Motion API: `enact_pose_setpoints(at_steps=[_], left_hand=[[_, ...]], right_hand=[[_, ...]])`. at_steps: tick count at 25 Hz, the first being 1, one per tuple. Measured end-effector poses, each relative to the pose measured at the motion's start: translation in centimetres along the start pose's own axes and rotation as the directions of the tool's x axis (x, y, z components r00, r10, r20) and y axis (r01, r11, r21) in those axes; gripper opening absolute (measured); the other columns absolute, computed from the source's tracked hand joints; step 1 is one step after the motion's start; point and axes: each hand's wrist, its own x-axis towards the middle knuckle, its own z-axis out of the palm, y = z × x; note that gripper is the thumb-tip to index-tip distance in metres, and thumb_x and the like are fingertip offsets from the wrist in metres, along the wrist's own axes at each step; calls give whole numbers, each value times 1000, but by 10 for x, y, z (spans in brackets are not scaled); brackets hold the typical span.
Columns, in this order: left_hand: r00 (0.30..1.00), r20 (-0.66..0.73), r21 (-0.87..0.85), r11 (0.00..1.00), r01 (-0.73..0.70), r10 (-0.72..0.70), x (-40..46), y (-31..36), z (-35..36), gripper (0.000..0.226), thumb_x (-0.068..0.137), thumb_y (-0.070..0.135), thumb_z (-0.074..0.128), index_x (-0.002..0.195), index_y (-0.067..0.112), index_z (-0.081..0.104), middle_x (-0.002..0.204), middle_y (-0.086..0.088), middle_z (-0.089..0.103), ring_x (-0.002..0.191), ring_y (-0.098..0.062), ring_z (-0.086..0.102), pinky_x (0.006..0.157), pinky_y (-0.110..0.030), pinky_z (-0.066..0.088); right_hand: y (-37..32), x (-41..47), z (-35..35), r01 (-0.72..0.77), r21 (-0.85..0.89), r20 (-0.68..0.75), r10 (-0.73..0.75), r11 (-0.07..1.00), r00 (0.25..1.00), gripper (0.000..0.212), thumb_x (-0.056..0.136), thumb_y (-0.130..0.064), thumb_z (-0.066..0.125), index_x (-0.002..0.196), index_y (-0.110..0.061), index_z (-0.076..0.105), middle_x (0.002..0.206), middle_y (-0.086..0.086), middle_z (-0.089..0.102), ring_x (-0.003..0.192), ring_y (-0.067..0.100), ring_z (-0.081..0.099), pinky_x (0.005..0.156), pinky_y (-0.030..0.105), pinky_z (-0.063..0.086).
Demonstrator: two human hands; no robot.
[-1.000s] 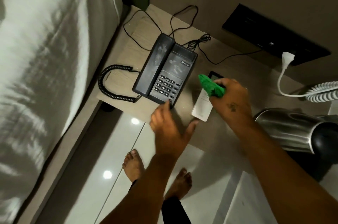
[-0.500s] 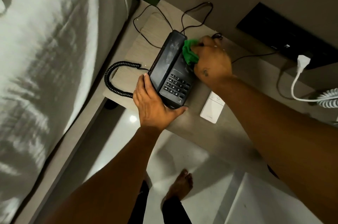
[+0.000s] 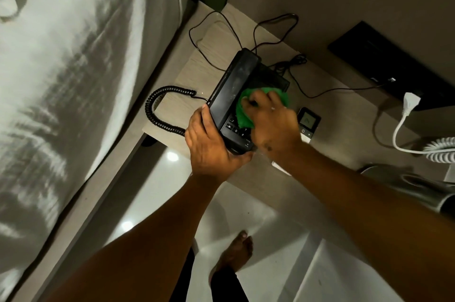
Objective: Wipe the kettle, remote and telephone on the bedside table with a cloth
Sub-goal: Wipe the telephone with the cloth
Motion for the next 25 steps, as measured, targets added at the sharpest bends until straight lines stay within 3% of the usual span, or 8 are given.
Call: enact_pose_setpoints(at_steps=[4, 8, 11, 15, 19, 22, 25], left_hand=[[1000, -4, -4, 1000, 3, -3, -2, -2, 2, 142, 56, 88, 66, 158, -1, 25, 157, -20, 35, 144, -37, 37, 118, -52, 31], [1000, -18, 6, 1000, 14, -14, -2, -3, 2, 142, 54, 87, 68, 158, 0, 25, 154, -19, 36, 142, -34, 37, 117, -50, 32], [1000, -19, 12, 1000, 8, -8, 0, -3, 4, 143, 53, 89, 66, 158, 3, 22, 155, -19, 35, 142, -34, 35, 117, -52, 33], [999, -31, -6, 1000, 10, -11, -2, -3, 6, 144, 55, 93, 63, 158, 3, 20, 156, -17, 33, 144, -33, 33, 118, -50, 29], [999, -40, -30, 999, -18, 17, -3, -8, 8, 138, 63, 98, 44, 158, 0, 22, 156, -21, 35, 144, -37, 36, 117, -53, 31], [1000, -21, 10, 1000, 3, -3, -1, -6, 7, 144, 54, 91, 63, 158, 0, 22, 156, -21, 35, 143, -36, 35, 118, -54, 31], [1000, -14, 29, 999, 18, -17, -2, -5, 6, 145, 49, 86, 70, 157, 2, 22, 155, -21, 37, 142, -37, 37, 118, -55, 32]], right_hand=[[-3, -8, 2, -8, 44, -34, 9, 999, 999, 57, 77, -16, 70, 131, -21, 52, 129, 9, 48, 118, 34, 43, 67, 43, 52], [29, 25, -5, -130, 126, -81, 141, 983, 987, 61, 73, -9, 71, 129, -26, 52, 128, 7, 44, 115, 31, 40, 66, 40, 54], [41, 38, -6, -184, 231, -86, 209, 955, 974, 63, 75, -4, 67, 132, -26, 51, 130, 7, 43, 117, 32, 39, 73, 42, 56], [12, -1, 11, -96, 299, -145, 145, 949, 979, 62, 71, -6, 70, 128, -27, 54, 130, 4, 47, 117, 29, 41, 79, 46, 54], [-17, -35, 29, -135, 460, -67, 185, 878, 980, 58, 77, -15, 68, 129, -34, 52, 128, 0, 46, 110, 17, 39, 80, 34, 49], [0, -23, 22, -158, 405, -140, 231, 901, 963, 67, 72, -9, 74, 131, -33, 51, 132, 2, 43, 116, 29, 43, 77, 39, 52], [39, 25, 11, -286, 421, -129, 369, 860, 920, 61, 75, -1, 66, 130, -26, 55, 134, 7, 44, 116, 32, 46, 80, 31, 45]])
